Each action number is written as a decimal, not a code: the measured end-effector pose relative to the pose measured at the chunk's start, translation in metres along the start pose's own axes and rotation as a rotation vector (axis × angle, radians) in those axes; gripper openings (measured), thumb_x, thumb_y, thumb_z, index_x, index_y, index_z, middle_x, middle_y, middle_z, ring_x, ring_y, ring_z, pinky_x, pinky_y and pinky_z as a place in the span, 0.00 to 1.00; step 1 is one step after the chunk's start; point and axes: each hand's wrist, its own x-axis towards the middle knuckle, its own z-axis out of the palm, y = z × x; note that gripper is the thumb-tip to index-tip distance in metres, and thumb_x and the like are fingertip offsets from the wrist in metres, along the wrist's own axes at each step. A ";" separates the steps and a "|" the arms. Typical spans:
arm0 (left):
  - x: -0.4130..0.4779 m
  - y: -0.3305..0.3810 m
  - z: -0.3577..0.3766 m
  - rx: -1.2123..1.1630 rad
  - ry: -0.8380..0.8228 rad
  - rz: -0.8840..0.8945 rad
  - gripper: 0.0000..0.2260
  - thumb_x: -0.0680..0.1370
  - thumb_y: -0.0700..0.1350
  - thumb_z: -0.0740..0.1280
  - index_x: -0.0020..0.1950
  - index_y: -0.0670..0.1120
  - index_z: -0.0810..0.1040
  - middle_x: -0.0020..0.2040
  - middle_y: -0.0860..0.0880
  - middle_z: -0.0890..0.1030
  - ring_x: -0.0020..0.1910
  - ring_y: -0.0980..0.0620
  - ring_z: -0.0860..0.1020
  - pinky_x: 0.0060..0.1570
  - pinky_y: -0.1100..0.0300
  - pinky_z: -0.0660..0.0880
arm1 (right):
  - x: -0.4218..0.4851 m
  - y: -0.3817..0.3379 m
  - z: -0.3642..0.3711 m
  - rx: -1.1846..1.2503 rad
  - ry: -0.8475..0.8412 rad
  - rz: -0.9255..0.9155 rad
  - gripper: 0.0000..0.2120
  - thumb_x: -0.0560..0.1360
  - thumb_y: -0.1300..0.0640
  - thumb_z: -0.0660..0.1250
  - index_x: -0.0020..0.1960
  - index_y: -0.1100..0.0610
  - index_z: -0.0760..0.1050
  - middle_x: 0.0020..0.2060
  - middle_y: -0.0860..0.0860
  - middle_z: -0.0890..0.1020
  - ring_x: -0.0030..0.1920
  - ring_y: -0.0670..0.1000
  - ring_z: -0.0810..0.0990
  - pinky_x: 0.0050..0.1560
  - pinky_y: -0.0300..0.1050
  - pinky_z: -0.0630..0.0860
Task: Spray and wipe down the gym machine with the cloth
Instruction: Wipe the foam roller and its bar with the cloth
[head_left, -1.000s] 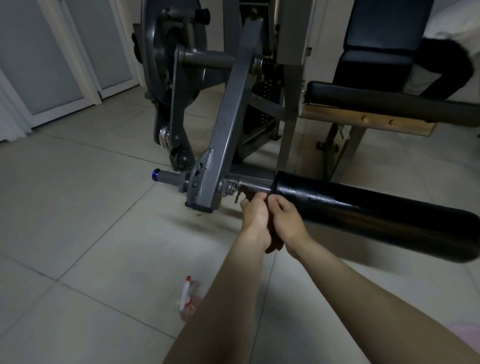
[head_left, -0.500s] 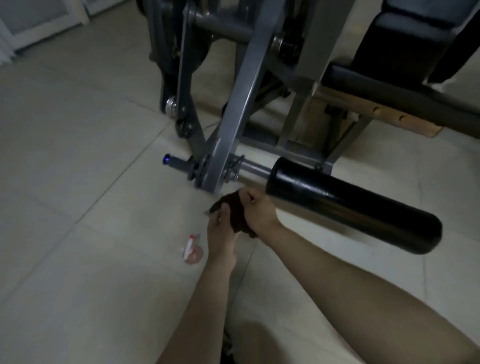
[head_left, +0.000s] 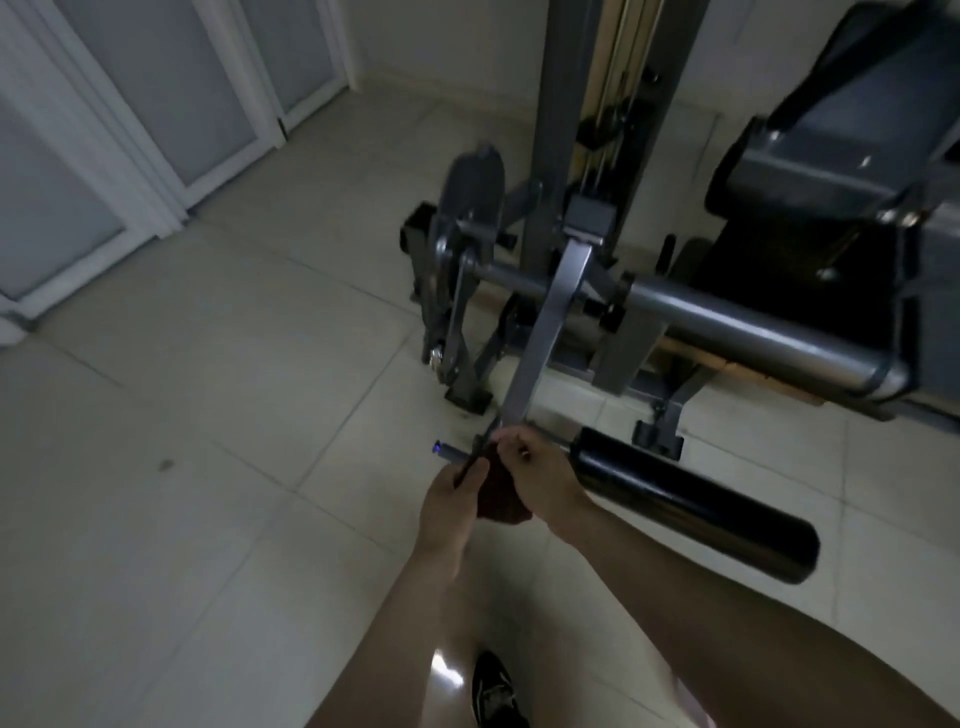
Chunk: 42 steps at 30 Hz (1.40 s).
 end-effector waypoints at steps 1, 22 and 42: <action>-0.007 0.028 -0.005 -0.016 0.009 -0.023 0.10 0.82 0.49 0.66 0.53 0.43 0.80 0.44 0.49 0.83 0.43 0.52 0.82 0.37 0.63 0.75 | 0.003 -0.028 -0.010 -0.021 -0.017 -0.044 0.09 0.83 0.57 0.61 0.55 0.52 0.80 0.48 0.43 0.82 0.50 0.43 0.79 0.50 0.28 0.72; 0.071 0.273 0.086 -0.040 -0.090 0.223 0.11 0.83 0.39 0.61 0.61 0.47 0.81 0.57 0.40 0.84 0.58 0.40 0.82 0.62 0.42 0.78 | 0.140 -0.197 -0.155 -0.116 0.214 -0.376 0.12 0.78 0.67 0.62 0.56 0.59 0.81 0.52 0.51 0.77 0.52 0.48 0.78 0.58 0.39 0.74; 0.049 0.297 0.162 0.651 -0.926 0.690 0.09 0.84 0.47 0.62 0.62 0.58 0.75 0.52 0.59 0.80 0.49 0.65 0.78 0.44 0.67 0.72 | 0.080 -0.154 -0.224 -0.309 0.963 -0.170 0.12 0.72 0.60 0.57 0.44 0.55 0.79 0.43 0.51 0.78 0.47 0.53 0.77 0.51 0.54 0.76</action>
